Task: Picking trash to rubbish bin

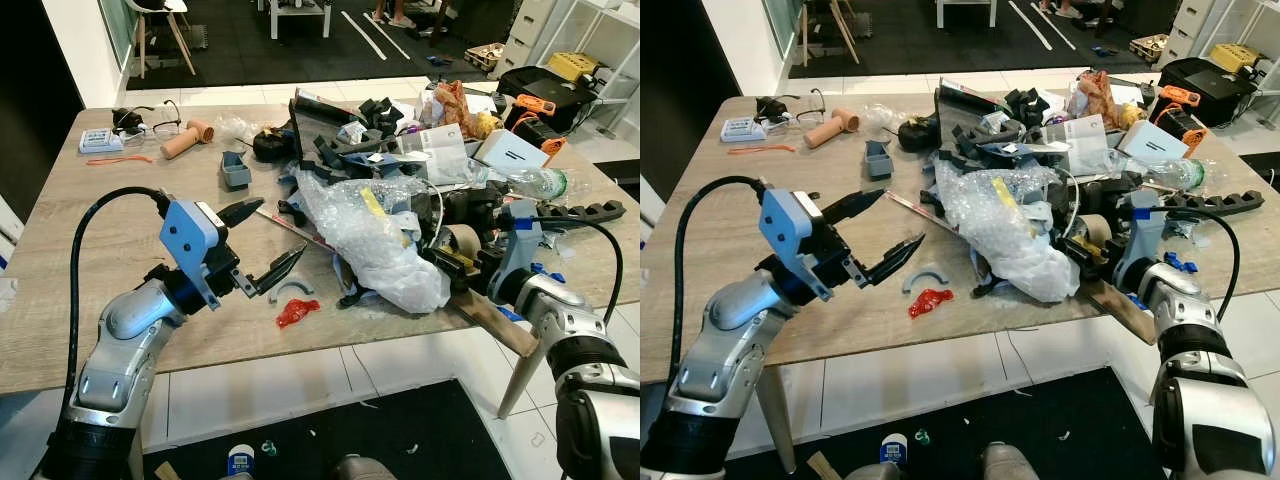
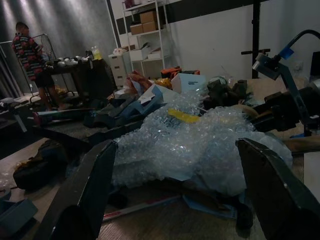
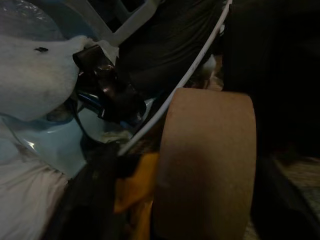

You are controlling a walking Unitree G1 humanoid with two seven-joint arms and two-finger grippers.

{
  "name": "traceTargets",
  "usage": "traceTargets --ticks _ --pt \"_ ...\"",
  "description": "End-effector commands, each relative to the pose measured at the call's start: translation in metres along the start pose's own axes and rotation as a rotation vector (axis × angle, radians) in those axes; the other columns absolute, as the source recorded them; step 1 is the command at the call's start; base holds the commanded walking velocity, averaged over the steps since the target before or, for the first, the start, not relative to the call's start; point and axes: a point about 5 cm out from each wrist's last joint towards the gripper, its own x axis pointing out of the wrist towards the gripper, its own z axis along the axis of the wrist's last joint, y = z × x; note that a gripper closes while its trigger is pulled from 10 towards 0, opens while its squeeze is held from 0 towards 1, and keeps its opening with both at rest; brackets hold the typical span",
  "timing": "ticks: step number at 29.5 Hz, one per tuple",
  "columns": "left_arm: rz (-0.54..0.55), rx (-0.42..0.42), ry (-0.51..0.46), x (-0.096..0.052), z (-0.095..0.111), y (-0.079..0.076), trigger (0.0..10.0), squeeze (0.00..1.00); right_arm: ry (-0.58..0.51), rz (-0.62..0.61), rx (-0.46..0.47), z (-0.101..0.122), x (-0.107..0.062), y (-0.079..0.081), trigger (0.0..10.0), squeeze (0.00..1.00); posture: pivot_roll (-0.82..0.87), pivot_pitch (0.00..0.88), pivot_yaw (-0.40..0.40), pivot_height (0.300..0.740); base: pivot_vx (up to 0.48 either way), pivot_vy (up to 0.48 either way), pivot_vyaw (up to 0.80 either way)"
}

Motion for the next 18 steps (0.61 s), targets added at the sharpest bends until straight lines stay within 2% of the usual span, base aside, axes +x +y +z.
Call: traceTargets --ticks 1,2,10,13,14,18 --pt "0.014 0.010 0.011 -0.003 -0.001 0.003 10.0 0.00 0.033 -0.024 -0.015 -0.005 -0.003 -0.003 1.6 0.00 -0.05 0.000 -0.032 0.740 0.000 0.000 0.00" --pt "0.015 0.010 0.010 -0.003 -0.001 0.004 10.0 0.00 0.036 -0.031 -0.020 -0.005 -0.004 -0.005 0.0 0.00 -0.05 0.000 -0.032 0.740 0.000 0.000 0.00" --pt "0.014 0.005 0.007 -0.003 -0.001 0.003 10.0 0.00 0.004 -0.053 -0.021 0.004 -0.006 -0.010 0.0 0.00 -0.05 0.000 -0.035 0.740 0.000 0.000 0.00" --pt "-0.006 -0.010 -0.005 -0.005 0.001 0.002 10.0 0.00 -0.083 -0.033 -0.009 0.027 -0.007 -0.013 0.0 0.00 -0.05 0.000 -0.035 0.740 0.000 0.000 0.00" --pt "-0.006 -0.010 -0.005 -0.005 0.001 0.002 10.0 0.00 -0.083 -0.033 -0.009 0.027 -0.007 -0.013 0.0 0.00 -0.05 0.000 -0.035 0.740 0.000 0.000 0.00" --pt "-0.023 -0.027 -0.013 -0.006 0.002 0.000 10.0 0.00 -0.166 0.007 -0.015 0.049 -0.007 -0.013 0.0 0.00 -0.06 0.000 -0.036 0.740 0.000 0.000 0.00"
